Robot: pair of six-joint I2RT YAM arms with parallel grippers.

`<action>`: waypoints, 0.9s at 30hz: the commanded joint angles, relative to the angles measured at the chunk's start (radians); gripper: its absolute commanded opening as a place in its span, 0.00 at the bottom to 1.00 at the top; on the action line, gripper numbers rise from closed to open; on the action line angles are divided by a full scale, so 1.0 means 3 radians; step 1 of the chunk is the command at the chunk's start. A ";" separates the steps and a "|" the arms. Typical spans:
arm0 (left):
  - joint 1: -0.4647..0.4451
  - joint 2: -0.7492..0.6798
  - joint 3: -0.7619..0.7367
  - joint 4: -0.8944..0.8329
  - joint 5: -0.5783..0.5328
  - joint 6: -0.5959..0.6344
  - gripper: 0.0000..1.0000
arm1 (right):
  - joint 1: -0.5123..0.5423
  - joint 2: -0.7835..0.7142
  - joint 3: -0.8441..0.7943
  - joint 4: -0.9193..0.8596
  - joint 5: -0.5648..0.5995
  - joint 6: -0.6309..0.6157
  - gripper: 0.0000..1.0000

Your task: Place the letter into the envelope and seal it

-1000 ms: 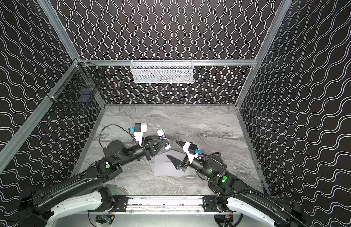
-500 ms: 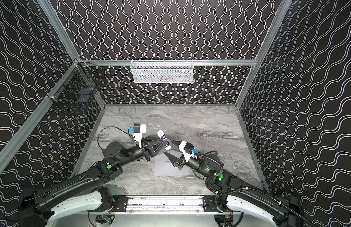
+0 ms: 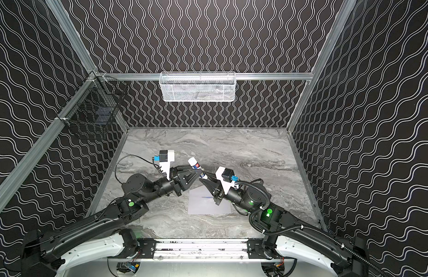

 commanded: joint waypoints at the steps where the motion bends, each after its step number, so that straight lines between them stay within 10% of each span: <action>1: -0.0001 -0.0006 0.0008 0.0021 0.0121 0.0043 0.00 | 0.0001 -0.0041 0.0131 -0.0318 -0.0514 0.0155 0.14; 13: -0.0006 0.0044 0.0009 0.0225 0.0433 0.0055 0.00 | -0.0053 -0.0058 0.0743 -0.1522 -0.2057 -0.0399 0.16; 20: -0.0005 -0.0014 -0.0042 0.0222 0.0294 0.0081 0.00 | -0.0095 -0.0083 0.0959 -0.1977 -0.1125 -0.0672 0.74; 27: -0.0005 0.0095 -0.0109 0.0473 -0.0126 -0.0137 0.00 | -0.0078 -0.0377 0.0408 -0.0965 0.0351 -0.0452 0.72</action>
